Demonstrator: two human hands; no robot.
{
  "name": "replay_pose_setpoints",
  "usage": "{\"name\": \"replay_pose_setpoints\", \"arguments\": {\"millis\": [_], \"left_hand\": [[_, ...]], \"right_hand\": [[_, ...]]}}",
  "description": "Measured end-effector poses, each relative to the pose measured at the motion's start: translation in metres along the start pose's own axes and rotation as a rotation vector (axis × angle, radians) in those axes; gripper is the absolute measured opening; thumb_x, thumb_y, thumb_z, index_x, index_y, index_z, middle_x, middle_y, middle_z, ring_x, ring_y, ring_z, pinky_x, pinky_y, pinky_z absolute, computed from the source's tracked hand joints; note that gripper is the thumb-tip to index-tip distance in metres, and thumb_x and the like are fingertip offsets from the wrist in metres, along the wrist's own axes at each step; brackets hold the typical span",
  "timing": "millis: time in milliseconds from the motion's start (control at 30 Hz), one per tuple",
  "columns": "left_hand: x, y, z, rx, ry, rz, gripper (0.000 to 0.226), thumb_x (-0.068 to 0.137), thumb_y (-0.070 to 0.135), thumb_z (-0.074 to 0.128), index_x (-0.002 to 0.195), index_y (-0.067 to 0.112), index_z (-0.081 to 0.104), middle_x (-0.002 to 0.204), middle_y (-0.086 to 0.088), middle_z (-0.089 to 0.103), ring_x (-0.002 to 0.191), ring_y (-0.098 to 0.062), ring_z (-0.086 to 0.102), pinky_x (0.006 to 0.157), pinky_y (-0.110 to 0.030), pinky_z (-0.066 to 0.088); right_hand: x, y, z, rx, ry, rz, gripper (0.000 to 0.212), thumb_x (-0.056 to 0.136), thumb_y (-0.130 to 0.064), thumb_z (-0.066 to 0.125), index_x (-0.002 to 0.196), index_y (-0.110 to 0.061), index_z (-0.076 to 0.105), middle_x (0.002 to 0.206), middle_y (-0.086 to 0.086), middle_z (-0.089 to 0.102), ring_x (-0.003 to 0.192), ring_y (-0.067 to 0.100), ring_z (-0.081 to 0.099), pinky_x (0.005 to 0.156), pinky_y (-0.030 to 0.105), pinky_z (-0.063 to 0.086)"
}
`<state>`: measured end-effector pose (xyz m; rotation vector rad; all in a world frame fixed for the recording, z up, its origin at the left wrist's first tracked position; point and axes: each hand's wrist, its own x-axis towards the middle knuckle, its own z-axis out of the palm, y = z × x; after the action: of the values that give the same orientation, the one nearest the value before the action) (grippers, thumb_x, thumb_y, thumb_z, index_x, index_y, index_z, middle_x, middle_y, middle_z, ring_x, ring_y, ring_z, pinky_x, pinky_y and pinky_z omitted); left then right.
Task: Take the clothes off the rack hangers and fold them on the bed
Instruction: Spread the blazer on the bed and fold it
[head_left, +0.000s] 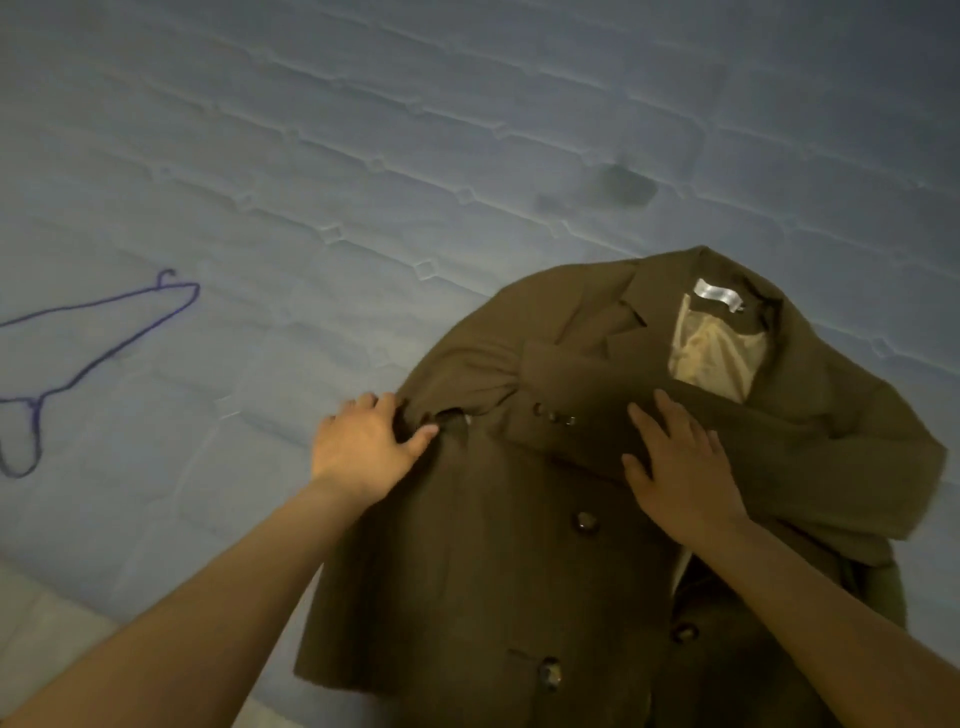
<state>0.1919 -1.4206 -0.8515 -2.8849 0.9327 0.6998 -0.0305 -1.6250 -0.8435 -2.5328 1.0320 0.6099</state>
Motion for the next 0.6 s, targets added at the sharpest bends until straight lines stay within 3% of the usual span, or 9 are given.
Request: {"name": "replay_pose_setpoints", "arguments": {"millis": [167,300,367,433,500,600], "left_hand": [[-0.030,-0.056,0.017,-0.124,-0.265,-0.114,0.066,0.079,0.070,0.048,0.132,0.032,0.040,0.122,0.002,0.053,0.110,-0.022,0.055,0.091,-0.037,0.048],[-0.056,-0.085,0.044,-0.269,-0.393,-0.202,0.066,0.067,0.057,0.072,0.120,0.029,0.042,0.116,0.000,0.054,0.106,-0.024,0.057,0.090,-0.038,0.049],[-0.064,-0.094,0.057,-0.343,-0.478,-0.205,0.055,0.066,0.049,0.077,0.106,0.025,0.047,0.111,-0.002,0.059,0.100,-0.022,0.058,0.086,-0.034,0.049],[-0.069,-0.097,0.063,-0.421,-0.547,-0.198,0.035,0.078,0.041,0.071,0.103,0.022,0.056,0.111,-0.004,0.062,0.098,-0.019,0.057,0.081,-0.025,0.044],[-0.072,-0.098,0.061,-0.562,-0.542,-0.218,0.020,0.089,0.033,0.060,0.102,0.018,0.062,0.106,-0.005,0.063,0.095,-0.018,0.056,0.079,-0.022,0.040],[-0.071,-0.101,0.042,-0.846,-0.394,-0.337,0.015,0.096,0.023,0.051,0.097,0.016,0.063,0.096,-0.005,0.064,0.093,-0.022,0.060,0.082,-0.024,0.043]], "right_hand": [[0.008,-0.067,0.014,-0.054,-0.022,-0.142,0.061,0.097,-0.038,0.037,0.150,-0.027,0.009,0.158,0.000,-0.005,0.146,0.021,0.001,0.116,0.044,0.011],[0.004,-0.090,0.032,-0.087,-0.051,-0.156,0.062,0.097,-0.038,0.038,0.150,-0.025,0.008,0.159,0.001,-0.004,0.146,0.021,0.002,0.116,0.044,0.012],[0.002,-0.094,0.040,-0.110,-0.063,-0.142,0.064,0.096,-0.038,0.039,0.150,-0.024,0.007,0.159,0.001,-0.004,0.146,0.022,0.003,0.116,0.046,0.013],[0.000,-0.095,0.042,-0.102,-0.074,-0.112,0.066,0.096,-0.038,0.042,0.150,-0.024,0.007,0.159,0.000,-0.003,0.146,0.023,0.004,0.116,0.047,0.014],[-0.002,-0.095,0.042,-0.102,-0.068,-0.091,0.068,0.095,-0.038,0.045,0.150,-0.023,0.009,0.159,0.001,0.000,0.146,0.023,0.006,0.117,0.047,0.015],[-0.008,-0.100,0.036,-0.027,0.026,-0.165,0.064,0.092,-0.034,0.052,0.148,-0.019,0.023,0.156,0.006,0.015,0.142,0.025,0.019,0.114,0.043,0.023]]}}
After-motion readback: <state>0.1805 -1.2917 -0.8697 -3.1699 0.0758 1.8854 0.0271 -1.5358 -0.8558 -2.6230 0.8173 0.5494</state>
